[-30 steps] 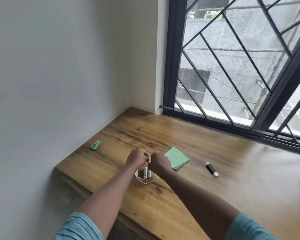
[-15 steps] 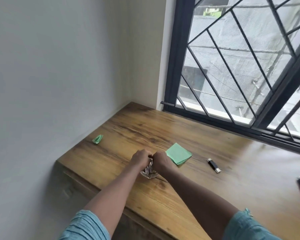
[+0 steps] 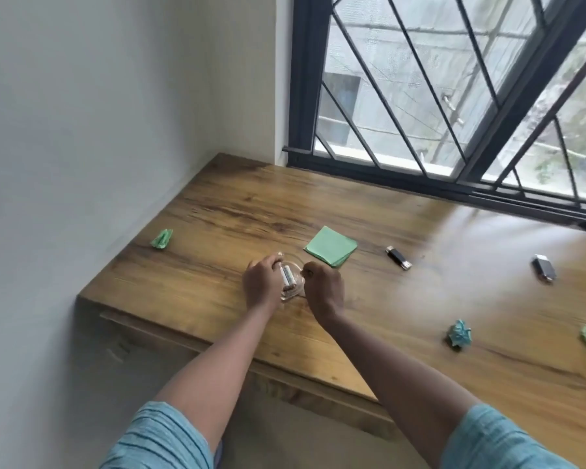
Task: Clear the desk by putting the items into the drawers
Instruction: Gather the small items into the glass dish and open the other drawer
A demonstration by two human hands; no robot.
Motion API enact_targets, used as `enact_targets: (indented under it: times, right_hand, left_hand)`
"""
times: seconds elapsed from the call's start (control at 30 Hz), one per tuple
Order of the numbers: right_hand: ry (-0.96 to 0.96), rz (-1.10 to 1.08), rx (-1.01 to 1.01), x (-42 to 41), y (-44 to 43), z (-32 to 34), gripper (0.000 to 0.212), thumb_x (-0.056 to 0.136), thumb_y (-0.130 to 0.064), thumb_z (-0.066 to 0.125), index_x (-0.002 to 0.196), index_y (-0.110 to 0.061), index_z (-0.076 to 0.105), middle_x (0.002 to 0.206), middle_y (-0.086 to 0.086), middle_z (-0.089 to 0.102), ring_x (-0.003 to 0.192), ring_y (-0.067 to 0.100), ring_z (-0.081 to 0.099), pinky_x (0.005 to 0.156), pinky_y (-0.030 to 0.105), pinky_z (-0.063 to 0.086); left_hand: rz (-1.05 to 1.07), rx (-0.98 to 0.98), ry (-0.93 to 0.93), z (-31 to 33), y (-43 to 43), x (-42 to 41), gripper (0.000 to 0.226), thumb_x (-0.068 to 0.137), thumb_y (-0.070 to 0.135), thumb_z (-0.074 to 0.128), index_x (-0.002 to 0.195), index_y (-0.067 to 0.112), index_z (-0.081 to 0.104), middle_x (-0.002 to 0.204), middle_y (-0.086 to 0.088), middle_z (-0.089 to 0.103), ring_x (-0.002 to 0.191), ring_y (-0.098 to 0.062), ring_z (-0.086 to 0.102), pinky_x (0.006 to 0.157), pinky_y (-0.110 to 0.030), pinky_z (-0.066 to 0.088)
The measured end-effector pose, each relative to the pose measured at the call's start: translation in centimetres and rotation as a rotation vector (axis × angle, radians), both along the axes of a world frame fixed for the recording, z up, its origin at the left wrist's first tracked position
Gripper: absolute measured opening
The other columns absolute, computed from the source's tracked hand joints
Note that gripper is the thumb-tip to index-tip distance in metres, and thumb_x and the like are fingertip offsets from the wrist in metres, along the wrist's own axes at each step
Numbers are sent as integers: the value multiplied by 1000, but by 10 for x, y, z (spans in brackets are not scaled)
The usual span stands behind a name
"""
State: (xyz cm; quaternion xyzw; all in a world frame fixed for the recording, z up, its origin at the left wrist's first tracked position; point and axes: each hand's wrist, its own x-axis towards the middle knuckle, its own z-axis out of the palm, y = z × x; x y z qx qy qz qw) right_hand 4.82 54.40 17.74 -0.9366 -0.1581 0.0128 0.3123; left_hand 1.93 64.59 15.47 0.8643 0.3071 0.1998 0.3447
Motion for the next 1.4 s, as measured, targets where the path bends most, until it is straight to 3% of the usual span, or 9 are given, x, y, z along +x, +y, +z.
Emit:
enact_targets:
  times: [0.13,0.4,0.67,0.77,0.9,1.13,1.23,1.33,1.4]
  right_hand:
    - [-11,-22,-11,-19,-16,-3,19,85,-5,49,79,0,66,85,26,66,71,34,56,57,30,28]
    - [-34,-70,-55,-53,-52,-9,24,91,-14,46,94,-7,68,97,17,70,87,33,63,61,27,32]
    - [-15,-212,-2,-122,-129,-28,23,93,-12,47,101,-7,68,103,16,69,94,34,63,70,34,47]
    - [24,-223,22,-154,-140,-40,25,92,-11,47,109,-11,66,108,14,68,99,33,62,73,35,47]
    - [98,-191,52,-193,-132,-54,22,88,-9,49,100,-7,67,104,13,68,98,34,62,73,35,47]
    - [517,-164,113,-211,-115,-91,24,89,-24,58,106,-9,67,105,11,70,98,29,64,72,27,46]
    - [755,-256,337,-198,-98,-119,39,89,-36,60,112,-4,64,103,9,66,96,23,62,74,22,40]
    - [1043,-588,844,-189,-79,-144,27,97,-22,45,76,-10,56,63,4,62,61,15,49,54,22,35]
    - [1130,-779,1148,-186,-70,-155,34,99,-19,36,68,-11,48,42,1,57,55,16,42,50,22,29]
  left_hand:
    - [68,-10,-76,5,-10,-13,30,91,7,50,113,14,70,107,-13,71,100,-30,58,86,-33,45]
    - [70,91,-151,7,-27,-37,30,91,5,48,112,11,69,106,-14,71,98,-34,58,86,-37,44]
    - [66,30,-111,-13,-90,-100,31,92,4,45,119,2,60,109,-22,67,103,-38,57,89,-40,42]
    - [35,-52,-83,-20,-112,-132,32,95,6,41,124,6,55,115,-18,65,109,-36,54,91,-38,38]
    - [76,-143,-4,-31,-118,-175,32,95,9,43,124,7,55,117,-15,64,114,-34,52,93,-35,38]
    - [249,-627,211,-47,-95,-203,40,101,26,33,127,1,50,129,-19,56,118,-33,52,96,-35,40]
    - [282,-873,252,-61,-82,-194,54,102,37,27,139,0,39,141,-17,45,130,-33,43,107,-38,32]
    - [381,-1125,254,-85,-67,-181,60,102,42,21,148,5,25,153,-12,29,141,-30,29,116,-40,22]
    - [388,-1248,240,-96,-62,-177,61,102,42,15,149,4,23,156,-13,23,145,-28,23,118,-38,18]
